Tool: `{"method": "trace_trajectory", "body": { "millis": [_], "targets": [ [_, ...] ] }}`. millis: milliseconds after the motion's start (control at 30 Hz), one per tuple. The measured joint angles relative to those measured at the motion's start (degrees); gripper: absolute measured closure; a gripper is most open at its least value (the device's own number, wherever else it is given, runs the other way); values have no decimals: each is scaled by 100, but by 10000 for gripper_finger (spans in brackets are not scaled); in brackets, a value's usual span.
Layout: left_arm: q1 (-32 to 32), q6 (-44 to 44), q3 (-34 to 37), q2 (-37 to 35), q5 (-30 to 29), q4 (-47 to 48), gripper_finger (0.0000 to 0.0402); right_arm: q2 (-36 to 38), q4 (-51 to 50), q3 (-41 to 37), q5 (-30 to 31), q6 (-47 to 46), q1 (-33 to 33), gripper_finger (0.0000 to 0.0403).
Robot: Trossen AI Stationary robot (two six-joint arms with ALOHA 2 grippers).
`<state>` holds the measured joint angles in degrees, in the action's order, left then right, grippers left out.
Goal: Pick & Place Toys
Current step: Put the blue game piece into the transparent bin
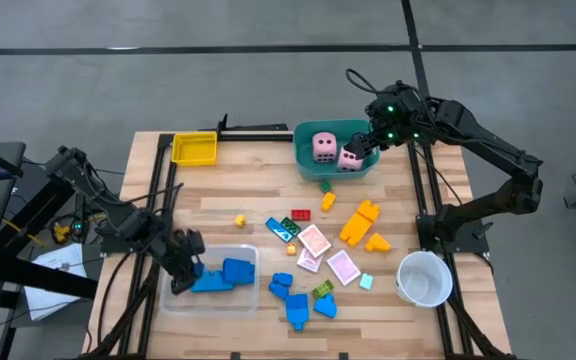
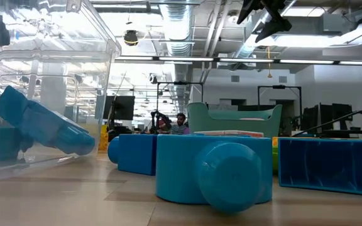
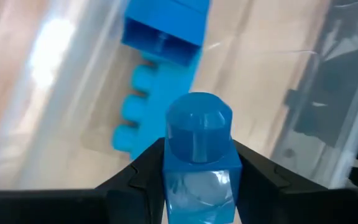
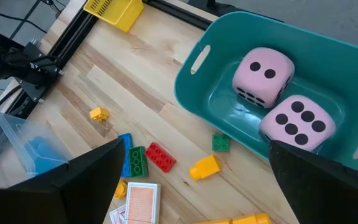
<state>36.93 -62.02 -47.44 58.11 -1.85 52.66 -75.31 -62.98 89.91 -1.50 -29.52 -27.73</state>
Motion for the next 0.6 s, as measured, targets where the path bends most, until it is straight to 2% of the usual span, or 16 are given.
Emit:
{"method": "trace_trajectory", "body": {
  "millis": [233, 600],
  "targets": [
    [-3, -254, 0, 0, -775, 586, 264, 0, 0, 0, 0, 0, 0, 17],
    [-4, -258, 0, 0, -824, 599, 262, 0, 43, 0, 22, 0, 0, 17]
  ]
}}
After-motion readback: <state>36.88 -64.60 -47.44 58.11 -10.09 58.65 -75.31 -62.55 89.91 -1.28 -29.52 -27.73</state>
